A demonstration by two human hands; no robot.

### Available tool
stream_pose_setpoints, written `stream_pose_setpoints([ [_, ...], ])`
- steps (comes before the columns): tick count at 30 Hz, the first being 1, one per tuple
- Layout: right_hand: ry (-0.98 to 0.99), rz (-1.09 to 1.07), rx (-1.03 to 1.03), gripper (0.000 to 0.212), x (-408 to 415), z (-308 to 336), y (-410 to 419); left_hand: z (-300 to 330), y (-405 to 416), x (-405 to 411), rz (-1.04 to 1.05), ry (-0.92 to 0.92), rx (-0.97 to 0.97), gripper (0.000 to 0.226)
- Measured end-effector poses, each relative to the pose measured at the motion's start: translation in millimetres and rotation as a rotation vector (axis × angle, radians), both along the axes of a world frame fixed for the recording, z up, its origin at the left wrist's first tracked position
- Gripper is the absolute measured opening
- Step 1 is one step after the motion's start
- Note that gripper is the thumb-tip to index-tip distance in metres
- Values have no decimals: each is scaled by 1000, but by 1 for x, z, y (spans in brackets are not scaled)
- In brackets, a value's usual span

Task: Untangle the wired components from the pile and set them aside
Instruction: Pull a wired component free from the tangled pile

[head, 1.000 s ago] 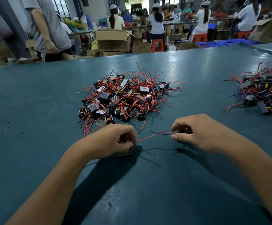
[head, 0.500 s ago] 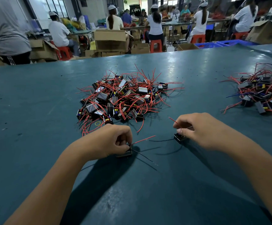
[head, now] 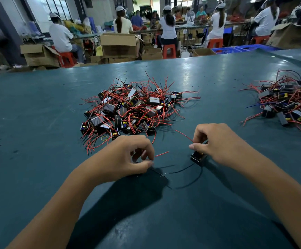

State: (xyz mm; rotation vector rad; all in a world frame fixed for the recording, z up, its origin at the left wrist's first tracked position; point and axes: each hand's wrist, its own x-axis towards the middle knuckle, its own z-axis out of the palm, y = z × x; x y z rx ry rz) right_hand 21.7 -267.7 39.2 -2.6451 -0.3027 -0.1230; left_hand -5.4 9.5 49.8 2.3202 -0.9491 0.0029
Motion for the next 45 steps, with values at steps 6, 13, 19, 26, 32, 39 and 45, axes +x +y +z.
stream_pose_setpoints([
  [6, -54, 88, -8, 29, -4, -3, 7, -17, -9, 5, 54, -103, 6, 12],
  [13, -49, 157, -58, 20, -7, -3, 10, -28, -15, 9, 170, -169, 5, 13],
  [19, -85, 243, -57, 8, -10, -4, 15, -33, -25, 9, 220, -179, 58, 14],
  [26, -114, 333, -18, 13, -12, -11, 22, -29, -27, 7, 218, -169, 21, 11],
  [32, -167, 265, 139, 9, -14, -13, 27, -28, -27, 6, 254, -132, -41, 10],
  [39, -172, 236, 210, 9, -17, -21, 39, -29, -27, 6, 266, -124, -75, 7],
  [45, -218, 250, 217, 9, -20, -19, 42, -31, -28, 7, 313, -125, -159, 12],
])
